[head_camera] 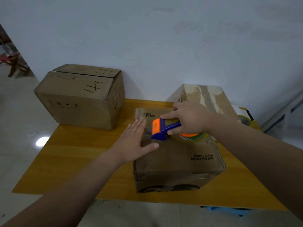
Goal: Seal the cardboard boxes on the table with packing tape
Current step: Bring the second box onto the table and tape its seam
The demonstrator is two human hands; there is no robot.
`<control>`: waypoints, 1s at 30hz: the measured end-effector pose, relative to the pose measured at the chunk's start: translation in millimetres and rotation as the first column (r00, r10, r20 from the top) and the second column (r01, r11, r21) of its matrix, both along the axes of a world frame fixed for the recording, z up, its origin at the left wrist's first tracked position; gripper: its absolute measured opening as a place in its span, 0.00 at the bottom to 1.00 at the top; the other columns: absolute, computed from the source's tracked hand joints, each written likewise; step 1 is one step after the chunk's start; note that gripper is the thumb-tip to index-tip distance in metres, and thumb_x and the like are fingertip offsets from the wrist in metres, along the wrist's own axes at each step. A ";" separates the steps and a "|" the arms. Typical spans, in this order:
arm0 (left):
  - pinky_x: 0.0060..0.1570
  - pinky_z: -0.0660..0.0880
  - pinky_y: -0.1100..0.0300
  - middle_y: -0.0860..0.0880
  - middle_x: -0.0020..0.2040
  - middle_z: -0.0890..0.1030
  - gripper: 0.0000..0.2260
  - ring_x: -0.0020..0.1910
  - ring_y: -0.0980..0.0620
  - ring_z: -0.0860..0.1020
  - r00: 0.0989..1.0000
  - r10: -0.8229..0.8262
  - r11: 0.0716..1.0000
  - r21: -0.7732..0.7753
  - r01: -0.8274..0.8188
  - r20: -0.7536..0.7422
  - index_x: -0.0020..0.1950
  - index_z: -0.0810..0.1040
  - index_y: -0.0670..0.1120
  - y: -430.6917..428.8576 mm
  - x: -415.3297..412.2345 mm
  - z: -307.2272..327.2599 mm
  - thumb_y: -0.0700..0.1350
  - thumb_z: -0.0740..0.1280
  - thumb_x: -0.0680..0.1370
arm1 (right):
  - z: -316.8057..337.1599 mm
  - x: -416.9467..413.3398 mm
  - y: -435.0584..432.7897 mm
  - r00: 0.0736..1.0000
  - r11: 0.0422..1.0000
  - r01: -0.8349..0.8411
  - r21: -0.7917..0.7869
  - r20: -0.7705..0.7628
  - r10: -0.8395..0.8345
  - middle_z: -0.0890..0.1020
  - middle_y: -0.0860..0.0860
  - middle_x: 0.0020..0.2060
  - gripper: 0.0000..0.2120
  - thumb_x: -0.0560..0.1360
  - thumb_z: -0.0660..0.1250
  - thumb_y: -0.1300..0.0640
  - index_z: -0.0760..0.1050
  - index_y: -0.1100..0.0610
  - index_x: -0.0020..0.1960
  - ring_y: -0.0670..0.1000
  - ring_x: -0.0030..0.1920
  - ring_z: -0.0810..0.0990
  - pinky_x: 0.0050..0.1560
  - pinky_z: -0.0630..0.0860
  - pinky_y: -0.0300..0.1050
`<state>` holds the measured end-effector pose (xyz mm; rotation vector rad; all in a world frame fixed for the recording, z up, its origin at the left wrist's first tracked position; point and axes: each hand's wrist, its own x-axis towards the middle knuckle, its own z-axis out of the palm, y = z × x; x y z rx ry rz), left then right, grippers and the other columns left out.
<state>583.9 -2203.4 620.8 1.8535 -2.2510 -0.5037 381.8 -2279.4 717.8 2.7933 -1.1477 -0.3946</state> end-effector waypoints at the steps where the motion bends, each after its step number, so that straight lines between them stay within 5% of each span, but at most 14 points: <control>1: 0.73 0.40 0.54 0.49 0.78 0.40 0.48 0.76 0.52 0.40 0.999 0.025 0.999 0.029 -0.026 0.027 0.77 0.38 0.47 5.2 -7.7 1.8 0.74 0.50 0.68 | 0.5 -0.3 0.2 1.000 1.000 -0.002 0.013 0.012 0.002 0.71 0.49 0.49 0.35 0.70 0.52 0.26 0.61 0.38 0.74 0.49 0.48 0.71 0.50 0.71 0.47; 4: 0.75 0.41 0.49 0.47 0.78 0.38 0.52 0.76 0.51 0.38 0.982 0.128 0.989 0.051 -0.136 0.138 0.77 0.36 0.45 18.0 -24.5 -1.1 0.77 0.51 0.67 | 1.2 -0.5 -4.2 0.997 0.995 0.025 0.096 0.072 -0.032 0.72 0.50 0.50 0.37 0.69 0.41 0.27 0.62 0.39 0.73 0.52 0.54 0.73 0.53 0.70 0.47; 7: 0.74 0.40 0.49 0.48 0.78 0.38 0.51 0.76 0.51 0.37 0.958 0.230 0.971 0.025 -0.237 0.172 0.77 0.36 0.46 22.0 -34.9 -8.7 0.77 0.53 0.68 | 1.6 -0.9 -21.4 0.981 0.955 0.095 0.281 0.135 -0.138 0.69 0.54 0.70 0.32 0.78 0.51 0.34 0.53 0.46 0.78 0.56 0.69 0.68 0.63 0.67 0.48; 9: 0.74 0.39 0.50 0.49 0.78 0.39 0.49 0.76 0.52 0.37 0.948 0.283 0.958 0.006 -0.287 0.147 0.77 0.38 0.47 20.3 -39.4 -11.8 0.76 0.53 0.69 | 9.4 4.9 -32.8 0.969 0.898 0.161 0.408 0.108 -0.223 0.64 0.54 0.74 0.35 0.78 0.58 0.38 0.51 0.51 0.78 0.56 0.71 0.66 0.64 0.66 0.47; 12: 0.72 0.36 0.52 0.50 0.78 0.40 0.46 0.76 0.53 0.37 0.939 0.313 0.950 -0.051 -0.309 0.140 0.78 0.41 0.48 18.2 -41.9 -11.1 0.74 0.53 0.71 | 11.1 22.5 -43.6 0.986 0.902 0.164 0.399 -0.092 -0.138 0.77 0.56 0.60 0.26 0.77 0.59 0.38 0.74 0.56 0.63 0.55 0.55 0.76 0.52 0.70 0.48; 15: 0.72 0.36 0.53 0.50 0.78 0.40 0.44 0.76 0.53 0.38 0.932 0.330 0.943 -0.091 -0.320 0.152 0.78 0.40 0.49 21.4 -48.9 -8.9 0.71 0.54 0.73 | 5.4 34.9 -50.3 0.980 0.913 0.144 0.381 -0.183 -0.078 0.79 0.53 0.43 0.33 0.71 0.56 0.27 0.78 0.57 0.48 0.53 0.44 0.77 0.45 0.71 0.48; 18: 0.74 0.38 0.52 0.51 0.78 0.40 0.45 0.76 0.54 0.38 0.922 0.364 0.931 -0.074 -0.357 0.130 0.78 0.40 0.49 24.1 -57.2 -10.2 0.73 0.53 0.72 | 7.5 37.6 -63.7 0.977 0.902 0.112 0.418 -0.210 -0.024 0.77 0.51 0.54 0.38 0.66 0.59 0.24 0.76 0.55 0.57 0.55 0.56 0.76 0.50 0.70 0.47; 22: 0.74 0.38 0.52 0.51 0.78 0.40 0.48 0.75 0.55 0.37 0.908 0.404 0.915 -0.068 -0.398 0.111 0.78 0.39 0.48 22.3 -55.4 -11.7 0.75 0.53 0.70 | 3.4 42.3 -81.5 0.981 0.780 0.148 0.608 -0.189 -0.040 0.59 0.49 0.74 0.44 0.66 0.66 0.29 0.57 0.44 0.75 0.55 0.73 0.60 0.71 0.62 0.54; 30: 0.73 0.38 0.55 0.54 0.78 0.44 0.44 0.75 0.58 0.39 0.906 0.419 0.905 -0.110 -0.412 0.053 0.78 0.43 0.50 16.9 -50.7 -16.9 0.72 0.55 0.71 | -12.1 33.5 -92.5 0.994 0.662 0.108 0.742 -0.089 -0.062 0.68 0.48 0.66 0.42 0.56 0.70 0.27 0.63 0.37 0.65 0.52 0.62 0.72 0.64 0.71 0.52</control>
